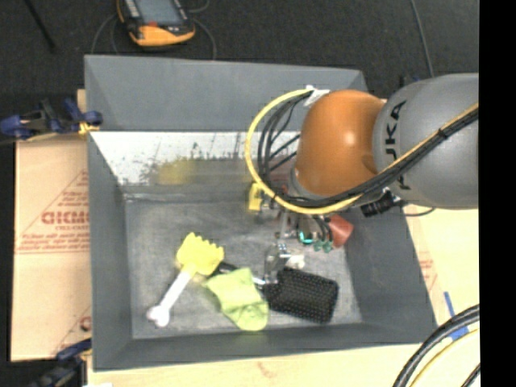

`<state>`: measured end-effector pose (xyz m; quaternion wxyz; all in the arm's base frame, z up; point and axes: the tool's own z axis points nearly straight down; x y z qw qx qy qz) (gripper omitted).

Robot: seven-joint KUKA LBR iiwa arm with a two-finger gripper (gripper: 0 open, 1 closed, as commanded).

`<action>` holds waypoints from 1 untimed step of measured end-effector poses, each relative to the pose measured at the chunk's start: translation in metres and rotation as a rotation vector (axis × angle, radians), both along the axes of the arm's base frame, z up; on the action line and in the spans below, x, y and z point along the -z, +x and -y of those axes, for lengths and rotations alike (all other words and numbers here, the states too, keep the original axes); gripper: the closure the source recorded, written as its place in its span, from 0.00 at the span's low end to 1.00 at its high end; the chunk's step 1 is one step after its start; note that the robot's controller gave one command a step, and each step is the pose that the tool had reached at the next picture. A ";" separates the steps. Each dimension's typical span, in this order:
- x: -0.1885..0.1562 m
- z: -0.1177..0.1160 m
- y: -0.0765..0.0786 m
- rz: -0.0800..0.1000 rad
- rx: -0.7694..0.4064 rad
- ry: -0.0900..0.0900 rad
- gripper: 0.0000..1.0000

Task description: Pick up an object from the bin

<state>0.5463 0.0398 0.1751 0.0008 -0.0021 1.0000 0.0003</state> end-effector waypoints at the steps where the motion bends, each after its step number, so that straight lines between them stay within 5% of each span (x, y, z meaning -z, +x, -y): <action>1: 0.016 -0.038 -0.017 0.004 0.028 -0.002 0.00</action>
Offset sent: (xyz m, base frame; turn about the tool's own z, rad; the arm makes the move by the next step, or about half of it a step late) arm -0.0266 0.0907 -0.0820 -0.1845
